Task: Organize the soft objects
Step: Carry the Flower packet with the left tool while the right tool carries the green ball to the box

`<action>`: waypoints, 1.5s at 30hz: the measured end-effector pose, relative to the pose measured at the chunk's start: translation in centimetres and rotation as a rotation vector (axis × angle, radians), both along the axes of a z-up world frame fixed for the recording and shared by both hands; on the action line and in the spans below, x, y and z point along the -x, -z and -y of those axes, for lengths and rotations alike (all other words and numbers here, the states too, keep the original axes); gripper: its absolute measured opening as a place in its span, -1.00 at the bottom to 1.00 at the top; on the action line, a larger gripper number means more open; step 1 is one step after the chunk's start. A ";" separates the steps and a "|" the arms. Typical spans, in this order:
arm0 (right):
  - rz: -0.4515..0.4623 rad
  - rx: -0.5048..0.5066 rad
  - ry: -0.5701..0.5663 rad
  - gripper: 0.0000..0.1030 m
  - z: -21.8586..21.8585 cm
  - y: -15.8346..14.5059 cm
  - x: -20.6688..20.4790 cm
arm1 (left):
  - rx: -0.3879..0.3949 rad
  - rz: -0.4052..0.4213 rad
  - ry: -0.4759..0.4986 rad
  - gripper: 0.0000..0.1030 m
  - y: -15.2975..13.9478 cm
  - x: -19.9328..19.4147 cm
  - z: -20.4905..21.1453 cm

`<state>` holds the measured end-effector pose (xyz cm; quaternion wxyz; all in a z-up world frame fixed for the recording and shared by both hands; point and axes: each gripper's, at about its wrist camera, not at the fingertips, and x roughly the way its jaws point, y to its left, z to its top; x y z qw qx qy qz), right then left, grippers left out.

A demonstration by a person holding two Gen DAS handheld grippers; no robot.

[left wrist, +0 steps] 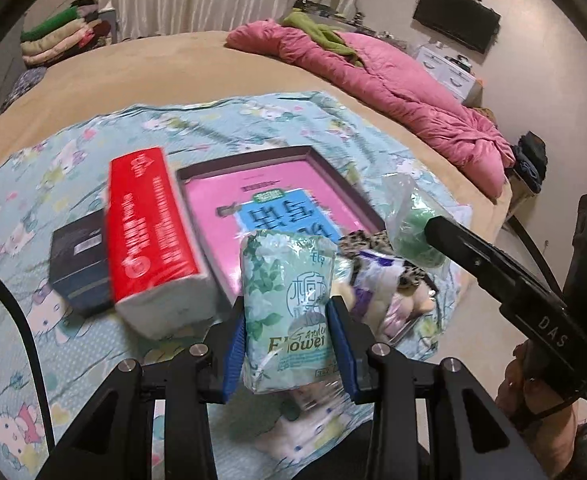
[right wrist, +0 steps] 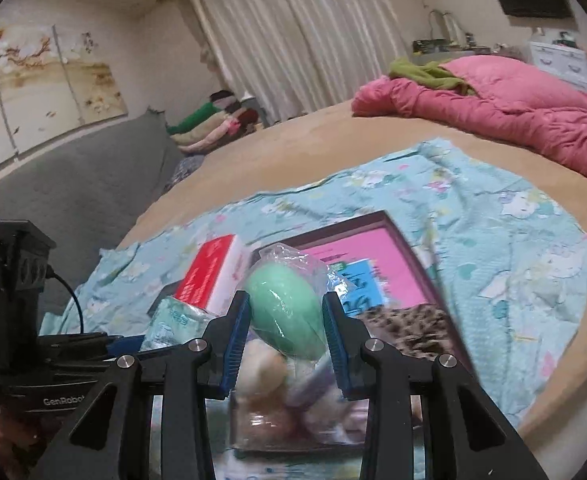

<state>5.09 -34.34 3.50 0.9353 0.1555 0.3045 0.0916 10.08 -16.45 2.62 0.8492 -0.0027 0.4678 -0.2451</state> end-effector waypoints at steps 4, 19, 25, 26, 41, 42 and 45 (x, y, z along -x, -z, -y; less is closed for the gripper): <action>-0.004 -0.013 0.053 -0.26 2.0 0.3 0.2 | 0.000 0.012 0.024 -0.23 -0.1 -0.2 1.9; -0.064 -0.024 0.174 -0.26 6.5 2.9 0.1 | -0.046 -0.017 0.114 -0.23 2.6 -0.4 7.4; -0.087 -0.013 0.176 -0.26 6.6 4.0 -0.6 | -0.054 -0.039 0.132 -0.23 3.8 -0.6 8.3; -0.095 -0.008 0.177 -0.26 6.5 4.3 -0.8 | -0.059 -0.043 0.134 -0.23 4.1 -0.7 8.4; -0.154 0.004 0.131 -0.26 5.4 7.2 -4.1 | -0.087 -0.044 0.113 -0.23 5.5 -1.2 8.0; -0.155 0.002 0.123 -0.26 5.2 7.2 -4.3 | -0.089 -0.042 0.112 -0.23 5.5 -1.2 8.0; -0.168 0.009 0.105 -0.26 4.6 7.5 -4.9 | -0.092 -0.044 0.109 -0.22 5.7 -1.3 7.8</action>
